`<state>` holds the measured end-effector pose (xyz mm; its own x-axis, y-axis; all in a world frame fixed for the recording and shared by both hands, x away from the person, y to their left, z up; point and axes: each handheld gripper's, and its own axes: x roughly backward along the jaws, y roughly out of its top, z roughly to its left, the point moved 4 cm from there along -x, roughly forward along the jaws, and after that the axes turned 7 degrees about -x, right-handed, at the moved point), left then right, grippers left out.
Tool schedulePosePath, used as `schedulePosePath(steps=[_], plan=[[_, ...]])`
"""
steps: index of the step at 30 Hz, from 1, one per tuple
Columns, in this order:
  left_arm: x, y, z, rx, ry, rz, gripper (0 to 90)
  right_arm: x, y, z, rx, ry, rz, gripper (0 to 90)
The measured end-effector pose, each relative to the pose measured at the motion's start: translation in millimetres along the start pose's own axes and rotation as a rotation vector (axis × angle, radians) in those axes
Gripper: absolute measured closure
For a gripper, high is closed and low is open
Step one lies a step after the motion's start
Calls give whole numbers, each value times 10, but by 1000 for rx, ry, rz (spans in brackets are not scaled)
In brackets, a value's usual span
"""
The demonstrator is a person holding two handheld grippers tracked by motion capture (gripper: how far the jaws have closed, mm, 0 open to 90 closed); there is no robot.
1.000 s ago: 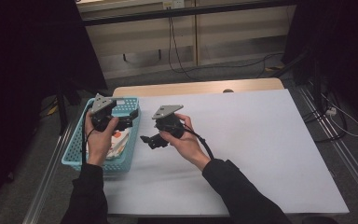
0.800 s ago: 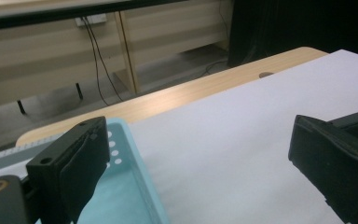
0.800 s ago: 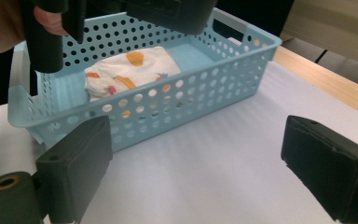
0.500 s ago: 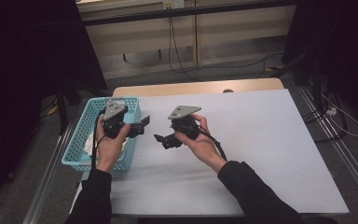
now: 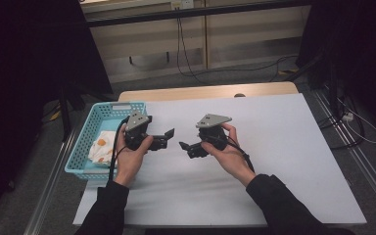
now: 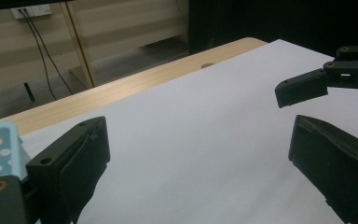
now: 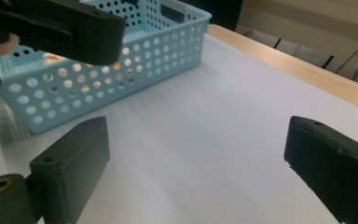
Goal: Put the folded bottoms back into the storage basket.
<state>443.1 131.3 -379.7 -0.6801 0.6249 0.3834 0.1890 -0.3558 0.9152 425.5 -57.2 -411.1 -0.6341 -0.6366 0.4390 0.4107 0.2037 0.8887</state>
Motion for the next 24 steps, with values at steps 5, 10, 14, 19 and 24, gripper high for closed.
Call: schedulePosePath(steps=[5, 10, 14, 19, 24], plan=[[-38, -36, -67, -4, 3, -2, 53, 152, -85, -126, -1, -46, -11, 66], [-49, -102, -148, -31, -9, 13, 53, 334, -197, -284, -37, -81, -31, 66], [-41, -190, -178, -35, -8, 44, 53, 469, -311, -378, -54, -107, -43, 66], [38, -232, -241, -35, -22, 35, 53, 654, -378, -433, -58, -132, -76, 69], [96, -274, -311, -46, -21, 31, 53, 768, -472, -489, -68, -153, -68, 69]])
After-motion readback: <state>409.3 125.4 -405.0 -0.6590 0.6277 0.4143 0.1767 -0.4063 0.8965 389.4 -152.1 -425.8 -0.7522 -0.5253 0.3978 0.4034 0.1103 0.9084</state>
